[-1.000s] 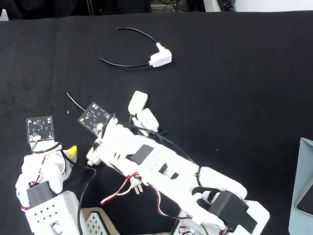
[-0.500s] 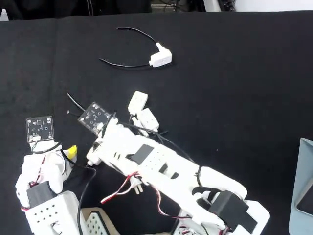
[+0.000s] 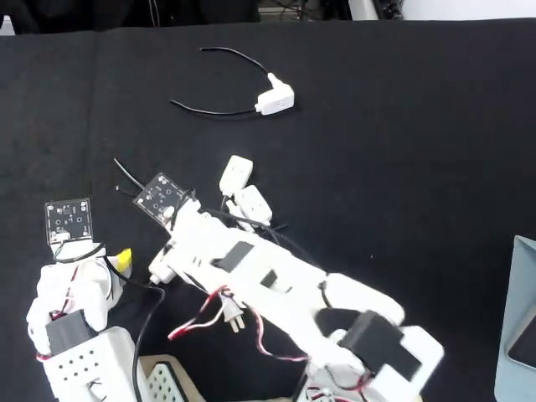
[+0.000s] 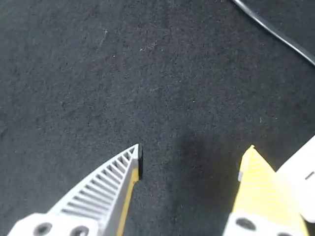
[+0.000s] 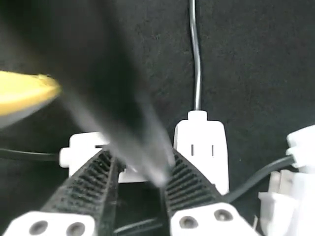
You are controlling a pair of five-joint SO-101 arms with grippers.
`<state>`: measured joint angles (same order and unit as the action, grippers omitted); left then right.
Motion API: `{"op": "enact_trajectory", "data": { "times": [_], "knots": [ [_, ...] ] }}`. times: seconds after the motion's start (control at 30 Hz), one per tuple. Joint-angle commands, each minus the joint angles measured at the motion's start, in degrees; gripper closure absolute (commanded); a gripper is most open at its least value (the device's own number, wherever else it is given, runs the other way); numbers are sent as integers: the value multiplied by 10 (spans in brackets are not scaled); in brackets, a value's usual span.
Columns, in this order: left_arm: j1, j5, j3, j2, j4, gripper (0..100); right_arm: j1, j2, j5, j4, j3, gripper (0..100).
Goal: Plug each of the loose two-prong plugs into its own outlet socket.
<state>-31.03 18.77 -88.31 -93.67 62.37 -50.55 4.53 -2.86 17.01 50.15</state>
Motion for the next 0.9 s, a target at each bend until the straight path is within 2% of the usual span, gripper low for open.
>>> {"op": "enact_trajectory", "data": {
  "times": [0.0, 0.17, 0.63, 0.87],
  "knots": [
    [0, -4, 4, -4, 1, 680, 7, -31, -7, 19, -31, 987],
    [0, -4, 4, -4, 0, 680, 6, -36, -45, 47, -36, 987],
    [0, -4, 3, -4, 0, 680, 7, -30, -47, 98, -45, 987],
    [0, -4, -2, -4, -3, 680, 27, 92, -43, 98, -54, 987]
  ]
}}
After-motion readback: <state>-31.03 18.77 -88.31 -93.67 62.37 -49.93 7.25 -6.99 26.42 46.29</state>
